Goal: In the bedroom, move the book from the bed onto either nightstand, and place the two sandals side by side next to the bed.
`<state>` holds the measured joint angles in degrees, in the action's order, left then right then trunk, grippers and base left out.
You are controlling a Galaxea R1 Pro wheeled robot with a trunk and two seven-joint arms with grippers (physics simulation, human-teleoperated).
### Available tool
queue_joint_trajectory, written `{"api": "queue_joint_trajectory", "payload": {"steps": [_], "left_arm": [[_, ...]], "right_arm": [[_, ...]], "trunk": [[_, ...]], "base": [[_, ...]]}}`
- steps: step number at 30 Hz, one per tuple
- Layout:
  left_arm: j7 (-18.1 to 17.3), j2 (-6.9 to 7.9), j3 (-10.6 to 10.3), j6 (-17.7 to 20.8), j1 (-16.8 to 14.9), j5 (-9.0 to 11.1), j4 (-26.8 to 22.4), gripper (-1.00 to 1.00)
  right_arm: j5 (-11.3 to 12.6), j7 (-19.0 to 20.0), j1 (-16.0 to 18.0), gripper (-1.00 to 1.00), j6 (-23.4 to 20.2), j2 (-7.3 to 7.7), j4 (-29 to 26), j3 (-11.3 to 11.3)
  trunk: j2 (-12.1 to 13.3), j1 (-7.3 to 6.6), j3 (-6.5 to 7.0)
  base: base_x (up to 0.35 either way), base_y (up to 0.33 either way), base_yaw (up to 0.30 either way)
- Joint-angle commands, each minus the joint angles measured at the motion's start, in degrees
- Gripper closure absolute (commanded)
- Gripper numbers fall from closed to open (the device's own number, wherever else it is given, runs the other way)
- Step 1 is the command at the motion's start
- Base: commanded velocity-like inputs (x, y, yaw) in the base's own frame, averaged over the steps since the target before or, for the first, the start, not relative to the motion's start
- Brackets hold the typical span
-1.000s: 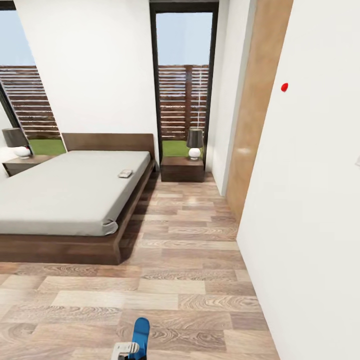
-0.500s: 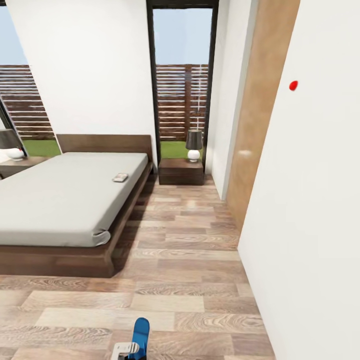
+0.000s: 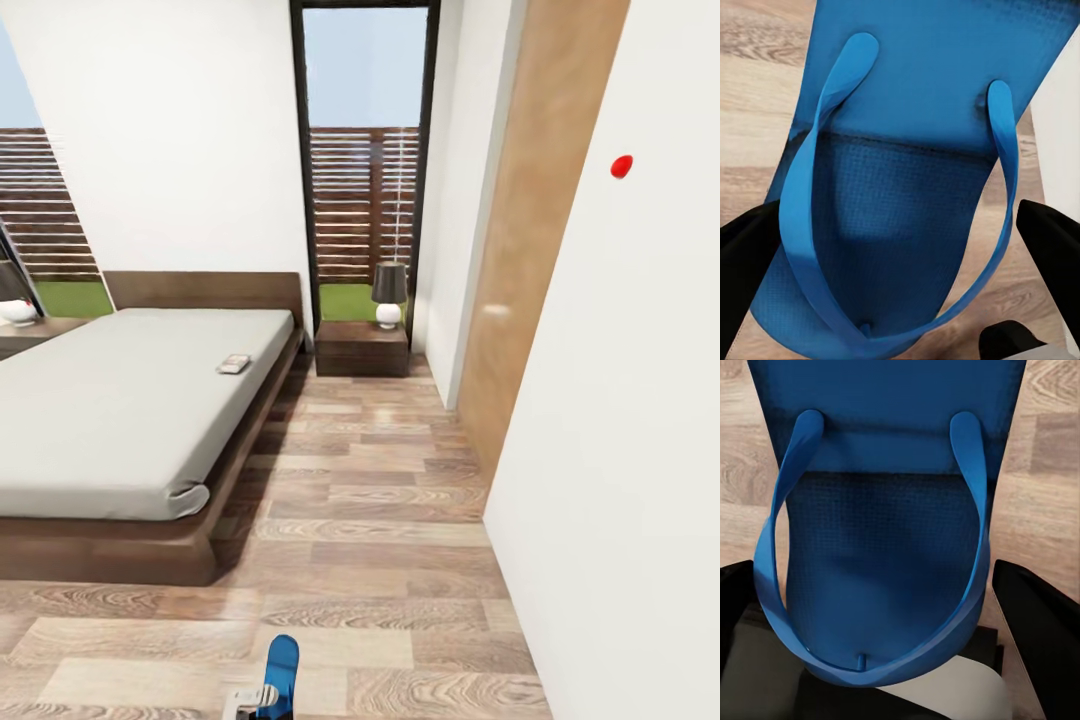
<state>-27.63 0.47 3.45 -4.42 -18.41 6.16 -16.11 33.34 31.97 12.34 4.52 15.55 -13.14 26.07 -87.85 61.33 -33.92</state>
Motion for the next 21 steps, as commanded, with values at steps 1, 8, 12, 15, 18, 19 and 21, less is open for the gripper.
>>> {"api": "queue_joint_trajectory", "payload": {"steps": [1, 8, 12, 15, 18, 19, 21], "left_arm": [[-0.4, -0.02, 0.3, 0.0, 0.0, 0.3, 0.1, 1.00], [-0.4, -0.03, 0.3, 0.0, 0.0, 0.3, 0.1, 1.00], [-0.4, -0.03, 0.3, 0.0, 0.0, 0.3, 0.1, 1.00], [-0.4, -0.03, 0.3, 0.0, 0.0, 0.3, 0.1, 1.00], [-0.4, -0.03, 0.3, 0.0, 0.0, 0.3, 0.1, 1.00], [-0.4, -0.03, 0.3, 0.0, 0.0, 0.3, 0.1, 1.00], [-0.4, -0.03, 0.3, 0.0, 0.0, 0.3, 0.1, 1.00]], "right_arm": [[0.4, 0.1, 0.1, 1.00, 0.3, 0.03, 0.0, 0.5], [0.4, 0.2, 0.1, 1.00, 0.3, 0.05, 0.0, 0.4], [0.4, 0.1, 0.1, 1.00, 0.3, 0.04, 0.0, 0.5], [0.4, 0.2, 0.1, 1.00, 0.3, 0.03, 0.0, 0.5], [0.4, 0.2, 0.1, 1.00, 0.3, 0.04, 0.0, 0.5], [0.4, 0.2, 0.1, 1.00, 0.3, 0.04, 0.0, 0.4], [0.4, 0.2, 0.1, 1.00, 0.3, 0.04, 0.0, 0.5]], "trunk": [[0.0, 0.03, -0.05], [0.0, 0.03, -0.05], [0.0, 0.03, -0.05], [0.0, 0.03, -0.05], [0.0, 0.03, -0.05], [0.0, 0.03, -0.05], [0.0, 0.03, -0.05]], "base": [[0.328, 0.000, 0.000], [0.328, 0.000, 0.000], [0.328, 0.000, 0.000], [0.328, 0.000, 0.000], [0.328, 0.000, 0.000], [0.328, 0.000, 0.000], [0.328, 0.000, 0.000]]}}
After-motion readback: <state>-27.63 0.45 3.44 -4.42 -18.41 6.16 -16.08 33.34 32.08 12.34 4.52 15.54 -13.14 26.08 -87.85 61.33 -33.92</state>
